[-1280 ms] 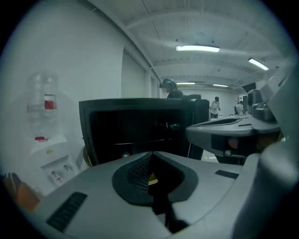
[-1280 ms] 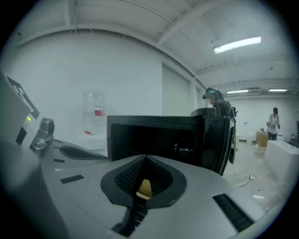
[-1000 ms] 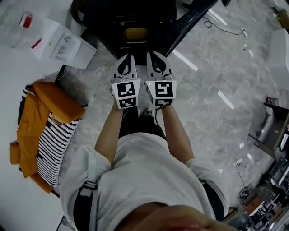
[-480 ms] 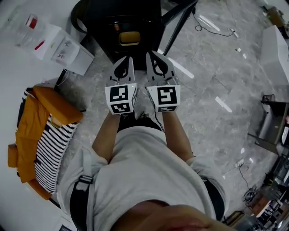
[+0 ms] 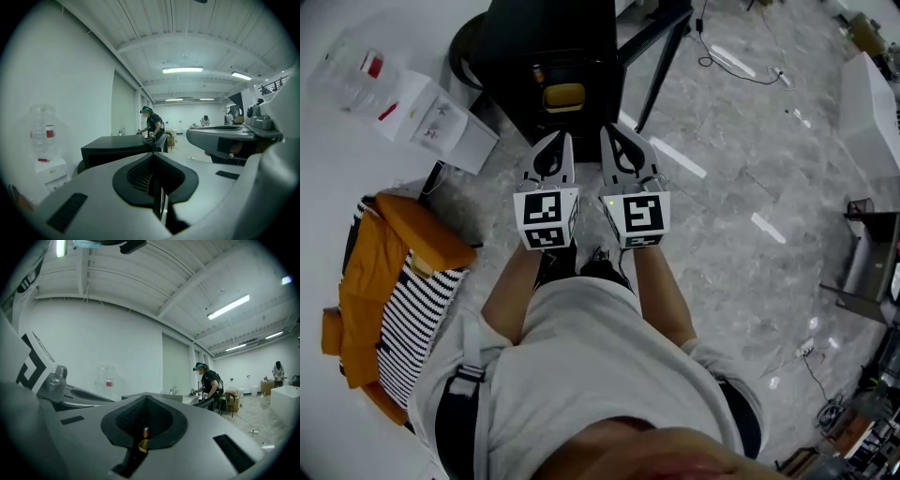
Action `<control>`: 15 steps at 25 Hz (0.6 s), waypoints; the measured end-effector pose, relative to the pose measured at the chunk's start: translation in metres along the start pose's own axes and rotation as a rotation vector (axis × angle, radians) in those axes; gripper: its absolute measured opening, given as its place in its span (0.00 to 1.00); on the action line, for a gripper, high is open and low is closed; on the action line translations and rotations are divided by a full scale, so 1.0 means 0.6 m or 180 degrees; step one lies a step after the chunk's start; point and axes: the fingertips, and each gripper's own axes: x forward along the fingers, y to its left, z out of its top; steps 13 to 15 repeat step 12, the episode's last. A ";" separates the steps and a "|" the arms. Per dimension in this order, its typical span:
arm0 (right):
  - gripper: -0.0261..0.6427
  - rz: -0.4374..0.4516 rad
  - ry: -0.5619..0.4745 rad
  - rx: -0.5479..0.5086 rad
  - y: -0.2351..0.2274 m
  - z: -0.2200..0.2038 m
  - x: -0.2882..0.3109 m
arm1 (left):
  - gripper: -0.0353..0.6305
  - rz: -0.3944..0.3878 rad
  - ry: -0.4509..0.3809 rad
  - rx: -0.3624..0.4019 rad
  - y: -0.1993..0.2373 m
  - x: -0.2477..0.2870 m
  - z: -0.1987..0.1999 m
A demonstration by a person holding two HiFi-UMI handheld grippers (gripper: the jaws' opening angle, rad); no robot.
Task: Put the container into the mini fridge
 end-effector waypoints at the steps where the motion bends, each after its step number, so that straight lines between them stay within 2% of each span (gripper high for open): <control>1: 0.09 -0.0011 -0.0014 0.0000 -0.003 0.004 -0.003 | 0.07 -0.0001 -0.0004 -0.0009 -0.001 0.000 0.004; 5: 0.09 -0.0079 -0.0092 0.0084 -0.017 0.013 -0.017 | 0.07 -0.0043 -0.0061 0.0032 -0.013 -0.002 0.013; 9: 0.09 -0.0025 -0.0108 0.0335 -0.001 0.003 -0.027 | 0.07 -0.0100 0.0044 -0.0006 -0.017 -0.016 -0.001; 12: 0.09 -0.0023 0.0004 0.0133 0.026 -0.001 -0.037 | 0.07 -0.0126 0.0117 -0.0097 -0.017 -0.033 -0.011; 15: 0.09 -0.0023 0.0004 0.0133 0.026 -0.001 -0.037 | 0.07 -0.0126 0.0117 -0.0097 -0.017 -0.033 -0.011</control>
